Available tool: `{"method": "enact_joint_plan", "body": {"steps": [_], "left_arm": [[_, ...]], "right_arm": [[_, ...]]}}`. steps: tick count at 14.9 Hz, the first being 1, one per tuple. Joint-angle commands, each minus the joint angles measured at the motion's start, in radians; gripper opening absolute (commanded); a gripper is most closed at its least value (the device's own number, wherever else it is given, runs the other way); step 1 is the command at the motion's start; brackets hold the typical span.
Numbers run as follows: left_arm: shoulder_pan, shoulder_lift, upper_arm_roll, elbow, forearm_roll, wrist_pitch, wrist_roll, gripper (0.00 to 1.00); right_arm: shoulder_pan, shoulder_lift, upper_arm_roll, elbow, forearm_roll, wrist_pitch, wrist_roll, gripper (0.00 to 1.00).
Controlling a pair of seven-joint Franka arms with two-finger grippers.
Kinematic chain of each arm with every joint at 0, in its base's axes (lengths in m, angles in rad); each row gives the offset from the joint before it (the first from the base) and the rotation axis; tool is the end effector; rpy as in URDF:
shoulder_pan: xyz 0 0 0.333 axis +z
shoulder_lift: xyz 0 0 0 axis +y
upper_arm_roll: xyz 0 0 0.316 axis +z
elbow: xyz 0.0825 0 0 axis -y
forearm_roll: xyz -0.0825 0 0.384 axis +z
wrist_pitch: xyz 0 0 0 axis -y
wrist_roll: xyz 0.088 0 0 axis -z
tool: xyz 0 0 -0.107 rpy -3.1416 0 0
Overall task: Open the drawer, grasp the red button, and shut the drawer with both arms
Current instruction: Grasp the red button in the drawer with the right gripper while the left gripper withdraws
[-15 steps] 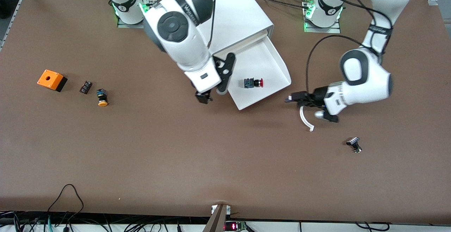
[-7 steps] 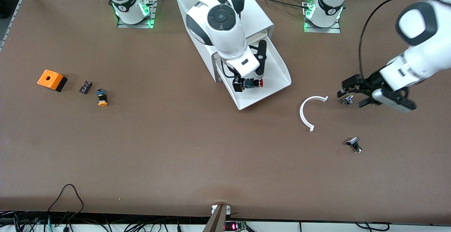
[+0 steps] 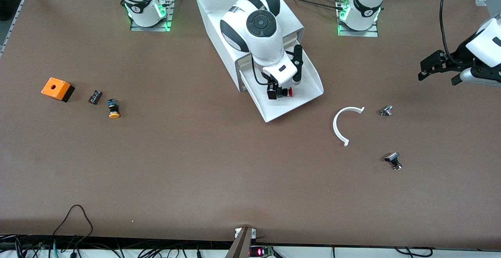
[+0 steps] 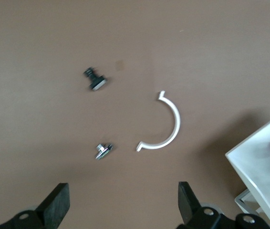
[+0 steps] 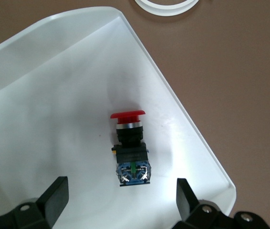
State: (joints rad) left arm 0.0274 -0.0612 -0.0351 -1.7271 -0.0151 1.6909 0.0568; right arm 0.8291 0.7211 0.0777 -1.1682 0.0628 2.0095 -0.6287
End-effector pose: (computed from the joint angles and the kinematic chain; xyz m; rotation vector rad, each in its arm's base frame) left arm 0.5437 -0.0062 0.5943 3.1275 -0.0983 0.0395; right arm 0.4796 0.5912 0.3797 -2.2151 -2.0426 -0.1599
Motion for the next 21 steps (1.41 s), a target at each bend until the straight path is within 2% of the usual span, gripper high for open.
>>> {"method": "enact_joint_plan", "body": {"steps": [1, 13, 17, 21], "left_arm": [[-0.029, 0.021, -0.022, 0.029, 0.084, -0.04, -0.135, 1.0], [-0.029, 0.023, -0.02, 0.032, 0.073, -0.072, -0.164, 1.0], [-0.032, 0.021, -0.017, 0.034, 0.07, -0.071, -0.169, 1.0], [-0.029, 0.021, -0.017, 0.032, 0.069, -0.071, -0.167, 1.0]], "right_arm": [[0.016, 0.04, -0.01, 0.032, -0.034, -0.005, -0.009, 1.0], [0.027, 0.106, -0.01, 0.028, -0.047, 0.086, -0.014, 0.98], [0.027, 0.107, -0.012, 0.016, -0.049, 0.113, -0.023, 0.72], [0.03, 0.103, -0.012, 0.018, -0.09, 0.123, -0.009, 0.42]]}}
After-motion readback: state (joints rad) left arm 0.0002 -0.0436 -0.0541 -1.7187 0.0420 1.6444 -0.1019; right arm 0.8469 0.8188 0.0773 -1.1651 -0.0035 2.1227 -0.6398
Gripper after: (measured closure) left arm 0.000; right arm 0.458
